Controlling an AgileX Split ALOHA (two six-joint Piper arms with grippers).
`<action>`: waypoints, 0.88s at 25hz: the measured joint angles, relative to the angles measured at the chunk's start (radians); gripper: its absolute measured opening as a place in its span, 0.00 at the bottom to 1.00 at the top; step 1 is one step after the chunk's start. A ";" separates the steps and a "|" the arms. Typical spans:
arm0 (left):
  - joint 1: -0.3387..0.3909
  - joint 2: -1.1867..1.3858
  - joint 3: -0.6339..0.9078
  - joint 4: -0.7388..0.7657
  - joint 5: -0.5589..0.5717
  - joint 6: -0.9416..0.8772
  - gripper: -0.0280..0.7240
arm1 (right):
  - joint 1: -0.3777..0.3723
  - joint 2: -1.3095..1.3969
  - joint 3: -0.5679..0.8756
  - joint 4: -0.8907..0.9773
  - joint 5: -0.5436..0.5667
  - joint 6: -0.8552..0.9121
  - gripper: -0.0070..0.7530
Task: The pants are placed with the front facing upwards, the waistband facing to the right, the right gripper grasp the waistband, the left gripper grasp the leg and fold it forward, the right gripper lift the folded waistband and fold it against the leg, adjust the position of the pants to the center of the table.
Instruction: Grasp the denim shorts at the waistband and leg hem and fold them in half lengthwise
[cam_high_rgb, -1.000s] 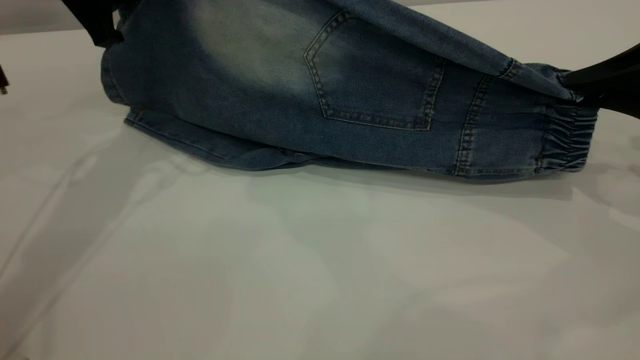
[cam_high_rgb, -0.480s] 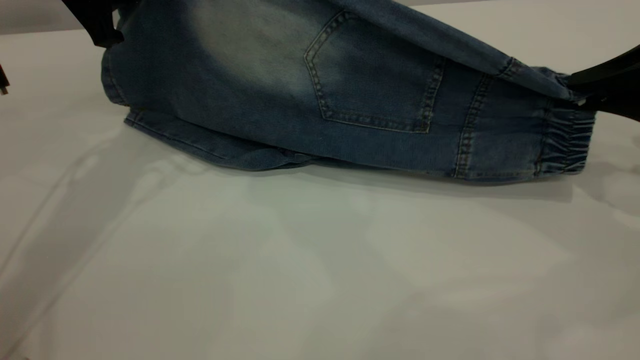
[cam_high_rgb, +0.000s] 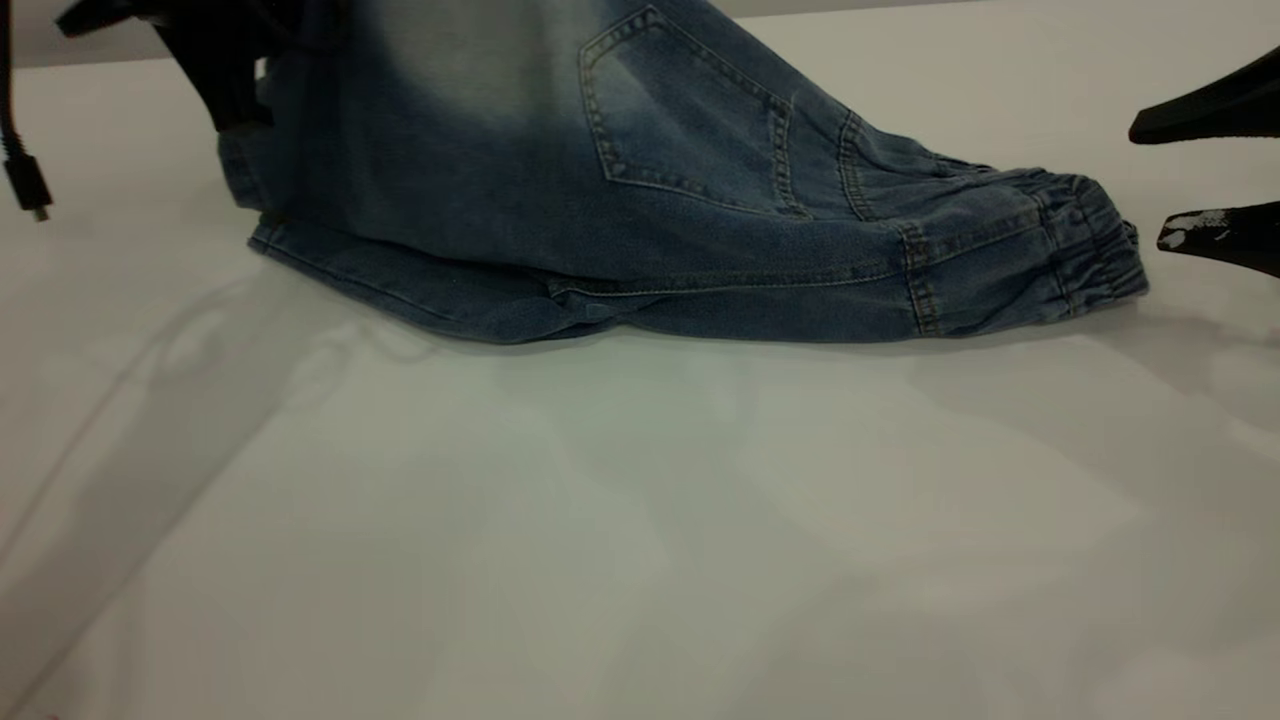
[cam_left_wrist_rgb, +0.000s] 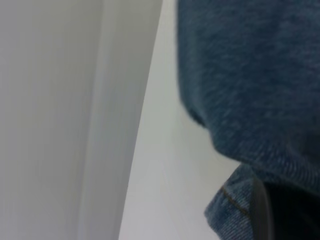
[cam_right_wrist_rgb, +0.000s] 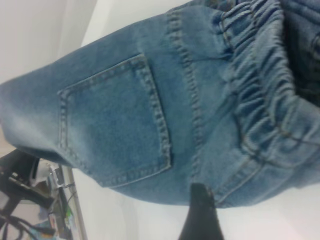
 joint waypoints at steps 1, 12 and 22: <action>-0.005 0.006 0.000 0.007 -0.004 0.000 0.09 | 0.000 0.000 0.000 -0.001 0.001 0.000 0.62; -0.016 0.019 0.000 0.014 -0.008 -0.024 0.14 | 0.000 0.000 0.000 -0.001 0.002 0.000 0.62; -0.016 0.019 0.000 0.011 -0.082 -0.036 0.49 | 0.000 0.000 0.000 -0.001 0.002 -0.002 0.62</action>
